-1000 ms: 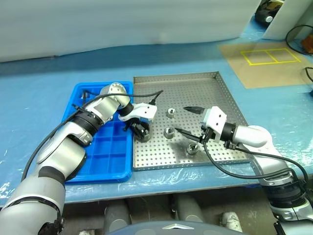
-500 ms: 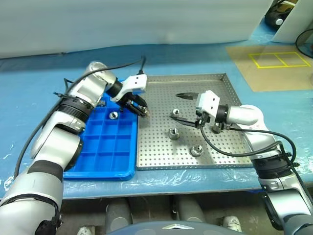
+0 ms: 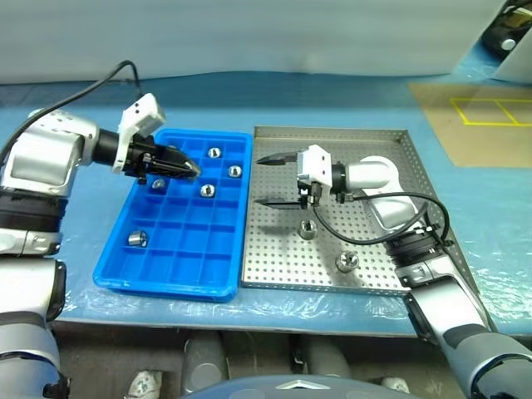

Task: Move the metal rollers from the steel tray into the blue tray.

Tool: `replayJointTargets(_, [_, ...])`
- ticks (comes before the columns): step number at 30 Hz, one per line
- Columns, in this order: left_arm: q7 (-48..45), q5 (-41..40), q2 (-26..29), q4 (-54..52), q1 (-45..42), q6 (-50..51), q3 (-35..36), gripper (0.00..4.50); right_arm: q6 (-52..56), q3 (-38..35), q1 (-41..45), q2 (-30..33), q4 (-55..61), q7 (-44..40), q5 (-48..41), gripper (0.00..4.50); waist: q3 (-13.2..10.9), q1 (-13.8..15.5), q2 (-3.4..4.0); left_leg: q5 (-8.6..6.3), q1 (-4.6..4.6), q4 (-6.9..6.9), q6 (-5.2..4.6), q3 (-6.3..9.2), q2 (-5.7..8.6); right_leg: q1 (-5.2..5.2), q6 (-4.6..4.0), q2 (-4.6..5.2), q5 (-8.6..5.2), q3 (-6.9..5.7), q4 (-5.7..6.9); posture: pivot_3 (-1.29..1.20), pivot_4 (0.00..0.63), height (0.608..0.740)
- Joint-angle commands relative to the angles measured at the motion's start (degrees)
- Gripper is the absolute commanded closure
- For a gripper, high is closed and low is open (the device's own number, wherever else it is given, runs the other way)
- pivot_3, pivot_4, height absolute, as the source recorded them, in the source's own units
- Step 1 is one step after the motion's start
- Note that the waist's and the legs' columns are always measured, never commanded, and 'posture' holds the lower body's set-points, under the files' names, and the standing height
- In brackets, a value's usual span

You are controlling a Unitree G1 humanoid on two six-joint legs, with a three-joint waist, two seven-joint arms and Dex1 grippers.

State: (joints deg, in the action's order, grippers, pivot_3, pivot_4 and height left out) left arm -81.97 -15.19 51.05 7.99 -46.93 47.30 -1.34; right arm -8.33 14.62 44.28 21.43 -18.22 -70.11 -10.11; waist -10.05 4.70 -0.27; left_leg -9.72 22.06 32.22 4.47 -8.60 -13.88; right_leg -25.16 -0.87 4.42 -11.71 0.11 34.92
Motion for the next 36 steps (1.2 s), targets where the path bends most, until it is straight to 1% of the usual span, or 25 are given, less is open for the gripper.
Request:
replayJointTargets(1, [3.12, -6.34, 3.97, -10.91, 6.71, 6.66, 9.65, 2.87, -2.21, 0.31, 3.78, -2.85, -2.78, -2.97, -1.62, 0.52, 0.0, 0.74, 0.0, 0.0, 0.01, 0.0, 0.0, 0.02, -0.01, -0.01, -0.02, 0.02, -0.01, -0.04, 0.0, 0.25, 0.15, 0.74])
replayJointTargets(3, [4.91, -8.59, 4.98, -14.9, 11.03, 8.25, 12.68, 2.87, -2.76, 0.26, 4.86, -4.03, -4.46, -4.18, -1.66, 0.52, 0.0, 1.01, 0.0, 0.0, 0.03, -0.03, 0.01, 0.05, -0.05, -0.03, -0.08, 0.07, -0.05, -0.1, 0.02, 0.27, 0.15, 0.74])
replayJointTargets(6, [6.27, -12.33, 5.91, -22.93, 23.13, 10.12, 20.28, 2.87, 3.46, -0.94, 6.19, -6.72, -3.76, -6.53, -5.91, 0.52, 0.0, 1.39, 0.0, 0.01, 0.09, -0.03, 0.03, 0.11, -0.07, -0.02, -0.15, 0.11, -0.09, -0.17, 0.06, 0.3, 0.15, 0.74])
replayJointTargets(10, [8.93, -16.02, 5.05, -29.43, 34.45, 10.95, 26.55, 2.87, 5.13, -0.31, 6.18, -7.73, -3.45, -8.59, -6.38, 0.52, -0.02, 2.49, -0.05, 0.02, 0.2, -0.02, 0.05, 0.22, -0.14, -0.02, -0.18, 0.09, -0.12, -0.32, 0.07, 0.33, 0.15, 0.74])
replayJointTargets(14, [12.76, -18.68, 2.96, -31.93, 39.8, 10.06, 28.94, 2.87, 5.6, 0.13, 5.46, -8.22, -3.14, -9.72, -6.11, 0.52, -0.02, 3.8, -0.05, 0.02, 0.16, -0.01, 0.05, 0.23, -0.21, 0.01, -0.21, 0.09, -0.14, -0.33, 0.13, 0.34, 0.15, 0.74])
replayJointTargets(18, [15.65, -19.63, 1.08, -33.51, 42.91, 7.75, 27.52, 2.87, 5.91, 0.06, 5.15, -8.31, -3.27, -10.12, -5.76, 0.52, -0.02, 4.34, -0.05, 0.06, 0.06, 0.09, 0.11, 0.23, -0.22, 0.02, -0.21, 0.11, -0.14, -0.26, 0.37, 0.33, 0.15, 0.74])
replayJointTargets(21, [19.29, -17.63, -1.32, -31.13, 42.71, 3.91, 24.55, 2.87, 5.69, -0.15, 5.03, -8.14, -3.46, -9.7, -5.29, 0.52, -0.02, 4.38, -0.05, 0.08, -0.01, 0.11, 0.15, 0.23, -0.22, 0.01, -0.21, 0.1, -0.14, -0.22, 0.52, 0.32, 0.15, 0.74])
replayJointTargets(24, [22.38, -15.36, -2.54, -27.06, 40.64, 0.82, 20.88, 2.87, 5.53, -0.56, 4.91, -7.76, -3.6, -9.06, -4.91, 0.52, -0.01, 4.26, -0.05, 0.11, -0.07, 0.1, 0.2, 0.23, -0.24, 0.0, -0.21, 0.08, -0.14, -0.19, 0.62, 0.3, 0.15, 0.74])
replayJointTargets(26, [24.76, -14.91, -3.97, -23.86, 37.31, -0.21, 19.16, 2.87, 5.1, -0.79, 4.75, -7.28, -3.75, -8.59, -4.45, 0.52, -0.01, 4.34, -0.06, 0.13, -0.08, 0.11, 0.22, 0.23, -0.25, -0.01, -0.21, 0.05, -0.14, -0.16, 0.65, 0.29, 0.15, 0.74])
replayJointTargets(30, [28.21, -11.09, -7.54, -15.25, 29.41, -7.94, 15.34, 2.87, 4.57, -1.25, 4.34, -6.47, -3.79, -7.28, -3.83, 0.52, 0.0, 4.16, -0.07, 0.16, -0.02, 0.25, 0.26, 0.23, -0.3, -0.03, -0.21, 0.0, -0.14, -0.15, 0.71, 0.25, 0.15, 0.74])
replayJointTargets(33, [28.03, -10.49, -9.24, -10.8, 24.7, -9.79, 12.51, 2.87, 4.3, -1.2, 3.5, -5.73, -2.9, -6.61, -3.47, 0.52, 0.02, 3.97, -0.1, 0.25, -0.02, 0.32, 0.43, 0.23, -0.3, -0.03, -0.21, -0.01, -0.14, -0.14, 0.75, 0.22, 0.15, 0.74])
replayJointTargets(36, [25.67, -8.73, -7.97, -8.87, 24.11, -10.56, 8.2, 2.87, 4.66, -1.2, 2.53, -5.09, -1.44, -5.81, -3.46, 0.52, 0.03, 3.68, -0.11, 0.25, -0.02, 0.33, 0.43, 0.23, -0.29, -0.04, -0.21, -0.04, -0.14, -0.12, 0.74, 0.19, 0.15, 0.74])
